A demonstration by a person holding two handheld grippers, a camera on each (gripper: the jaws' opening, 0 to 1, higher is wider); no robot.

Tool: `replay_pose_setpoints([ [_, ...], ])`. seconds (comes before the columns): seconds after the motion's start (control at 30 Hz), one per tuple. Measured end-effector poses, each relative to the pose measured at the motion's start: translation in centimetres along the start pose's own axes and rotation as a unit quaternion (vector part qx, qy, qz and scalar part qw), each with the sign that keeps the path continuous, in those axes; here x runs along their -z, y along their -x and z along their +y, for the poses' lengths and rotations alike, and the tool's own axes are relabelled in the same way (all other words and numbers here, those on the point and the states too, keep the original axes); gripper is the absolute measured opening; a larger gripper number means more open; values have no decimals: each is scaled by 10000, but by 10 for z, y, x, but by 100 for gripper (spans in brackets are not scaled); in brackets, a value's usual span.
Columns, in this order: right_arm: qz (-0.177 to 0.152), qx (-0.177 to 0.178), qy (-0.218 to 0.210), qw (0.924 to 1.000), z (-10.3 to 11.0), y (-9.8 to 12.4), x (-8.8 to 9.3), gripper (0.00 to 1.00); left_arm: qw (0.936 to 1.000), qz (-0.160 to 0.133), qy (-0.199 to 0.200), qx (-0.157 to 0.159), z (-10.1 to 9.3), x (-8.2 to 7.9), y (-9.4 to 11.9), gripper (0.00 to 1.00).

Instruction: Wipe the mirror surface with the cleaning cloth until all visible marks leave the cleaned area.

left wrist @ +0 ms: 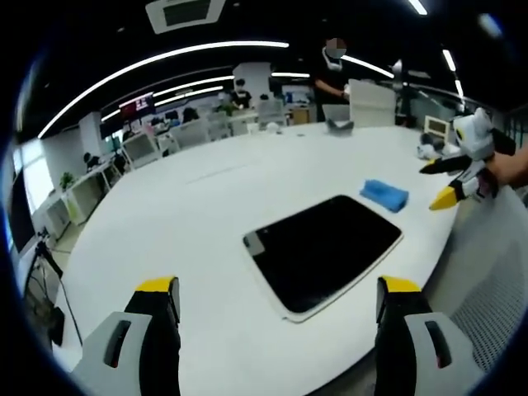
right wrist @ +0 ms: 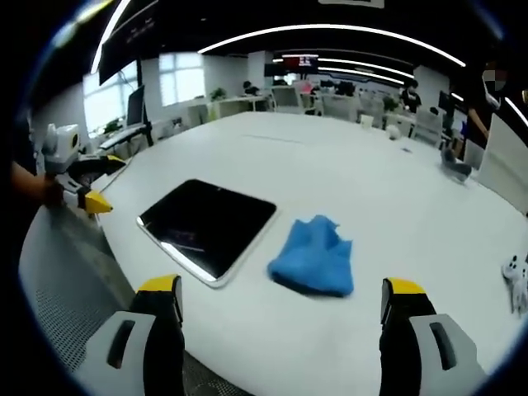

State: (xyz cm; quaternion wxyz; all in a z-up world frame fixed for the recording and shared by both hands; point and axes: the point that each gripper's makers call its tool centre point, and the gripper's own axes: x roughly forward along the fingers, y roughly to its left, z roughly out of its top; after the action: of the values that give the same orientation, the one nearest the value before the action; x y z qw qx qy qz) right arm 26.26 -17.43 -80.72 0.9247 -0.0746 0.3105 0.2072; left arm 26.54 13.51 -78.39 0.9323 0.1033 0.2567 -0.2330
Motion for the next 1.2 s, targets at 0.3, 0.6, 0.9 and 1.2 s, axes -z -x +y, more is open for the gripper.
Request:
replay_pose_setpoints([
  [0.3,-24,13,-129,9999,-1,1,0,100,9999,-85,-18,-58,1,-4,0,100],
  [0.6,332,125,-616,9975,-8,3,11,100,9999,-31,-36,-144,4,-2,1,100],
  [0.9,711,220,-899,9932,-23,12,13,100,9999,-38,74,-74,2,-2,1,100],
  [1.2,1464,-167,-1185,9820,-22,25,6,99,9996,-15,278,91,-5,-2,0,100],
])
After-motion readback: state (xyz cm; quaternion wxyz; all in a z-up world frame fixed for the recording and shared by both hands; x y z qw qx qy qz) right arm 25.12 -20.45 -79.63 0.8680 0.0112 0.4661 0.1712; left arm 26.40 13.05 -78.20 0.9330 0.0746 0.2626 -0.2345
